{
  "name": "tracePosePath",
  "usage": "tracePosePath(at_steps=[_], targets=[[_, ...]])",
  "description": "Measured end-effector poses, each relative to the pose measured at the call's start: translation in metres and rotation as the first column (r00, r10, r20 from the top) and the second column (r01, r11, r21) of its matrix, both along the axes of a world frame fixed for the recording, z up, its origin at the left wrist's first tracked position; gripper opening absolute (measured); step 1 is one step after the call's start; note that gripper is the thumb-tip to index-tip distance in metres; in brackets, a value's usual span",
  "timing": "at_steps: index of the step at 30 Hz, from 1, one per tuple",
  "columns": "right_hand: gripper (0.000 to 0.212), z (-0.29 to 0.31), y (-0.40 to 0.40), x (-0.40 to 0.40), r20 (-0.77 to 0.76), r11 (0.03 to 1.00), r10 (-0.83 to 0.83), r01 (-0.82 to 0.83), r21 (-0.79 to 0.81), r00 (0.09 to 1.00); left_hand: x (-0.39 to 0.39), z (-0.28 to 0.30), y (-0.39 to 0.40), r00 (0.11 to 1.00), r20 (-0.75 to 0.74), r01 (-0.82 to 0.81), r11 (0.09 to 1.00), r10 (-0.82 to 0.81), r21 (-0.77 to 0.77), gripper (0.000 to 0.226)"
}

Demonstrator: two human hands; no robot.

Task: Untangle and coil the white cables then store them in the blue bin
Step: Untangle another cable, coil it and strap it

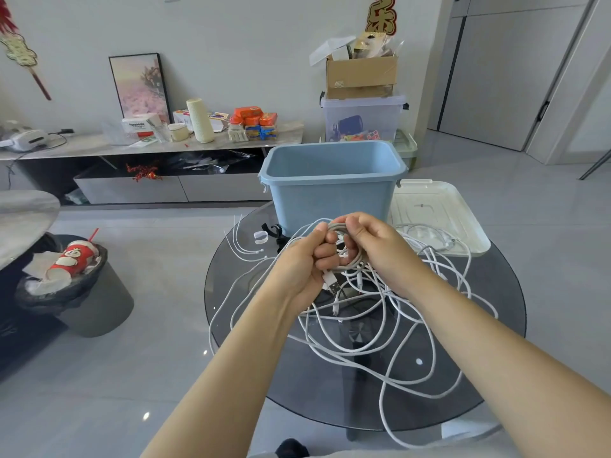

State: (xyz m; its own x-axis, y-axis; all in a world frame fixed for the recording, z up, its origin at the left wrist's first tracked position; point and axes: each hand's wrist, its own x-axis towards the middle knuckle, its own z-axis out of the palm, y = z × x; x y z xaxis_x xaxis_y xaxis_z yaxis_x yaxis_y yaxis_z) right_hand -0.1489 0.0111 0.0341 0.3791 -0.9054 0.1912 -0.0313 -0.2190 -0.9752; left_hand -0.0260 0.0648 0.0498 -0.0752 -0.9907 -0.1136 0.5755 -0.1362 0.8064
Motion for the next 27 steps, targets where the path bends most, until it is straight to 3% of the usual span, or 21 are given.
tracePosePath(at_steps=[6, 10, 12, 13, 15, 16, 18, 21, 27], targets=[[0.022, 0.005, -0.001, -0.001, 0.276, 0.964, 0.04, -0.11, 0.241, 0.96, -0.009, 0.001, -0.001, 0.991, -0.122, -0.065, 0.997, 0.061, -0.031, 0.037], [0.031, -0.001, 0.0, -0.006, 0.23, 0.916, 0.096, -0.177, 0.359, 0.968, 0.002, -0.008, -0.009, 0.959, -0.247, -0.133, 0.991, 0.137, 0.032, 0.038], [0.034, -0.004, 0.001, -0.01, 0.106, 0.923, 0.134, -0.163, 0.349, 0.985, 0.008, -0.011, -0.011, 0.938, -0.299, -0.161, 0.984, 0.175, 0.071, 0.036], [0.035, -0.005, 0.001, -0.012, -0.063, 0.951, 0.153, -0.129, 0.281, 0.986, 0.011, -0.011, -0.013, 0.926, -0.324, -0.177, 0.981, 0.194, 0.082, 0.036], [0.036, -0.006, 0.003, -0.015, -0.371, 0.98, 0.179, -0.131, 0.15, 0.911, 0.02, -0.006, -0.014, 0.898, -0.381, -0.207, 0.976, 0.219, 0.074, 0.039], [0.035, -0.007, 0.005, -0.016, -0.415, 0.977, 0.204, -0.154, 0.149, 0.887, 0.025, -0.002, -0.014, 0.886, -0.405, -0.223, 0.973, 0.227, 0.057, 0.041], [0.03, -0.009, 0.007, -0.015, -0.308, 0.961, 0.224, -0.156, 0.23, 0.925, 0.035, 0.004, -0.013, 0.871, -0.427, -0.248, 0.968, 0.242, 0.042, 0.04], [0.019, -0.01, 0.006, -0.009, -0.013, 0.927, 0.171, -0.157, 0.34, 0.985, 0.045, 0.004, -0.012, 0.857, -0.45, -0.258, 0.965, 0.252, 0.049, 0.039], [0.028, -0.003, 0.013, 0.003, 0.265, 0.873, 0.274, -0.354, 0.334, 0.925, 0.045, 0.011, -0.008, 0.856, -0.418, -0.318, 0.947, 0.304, 0.038, 0.039]])
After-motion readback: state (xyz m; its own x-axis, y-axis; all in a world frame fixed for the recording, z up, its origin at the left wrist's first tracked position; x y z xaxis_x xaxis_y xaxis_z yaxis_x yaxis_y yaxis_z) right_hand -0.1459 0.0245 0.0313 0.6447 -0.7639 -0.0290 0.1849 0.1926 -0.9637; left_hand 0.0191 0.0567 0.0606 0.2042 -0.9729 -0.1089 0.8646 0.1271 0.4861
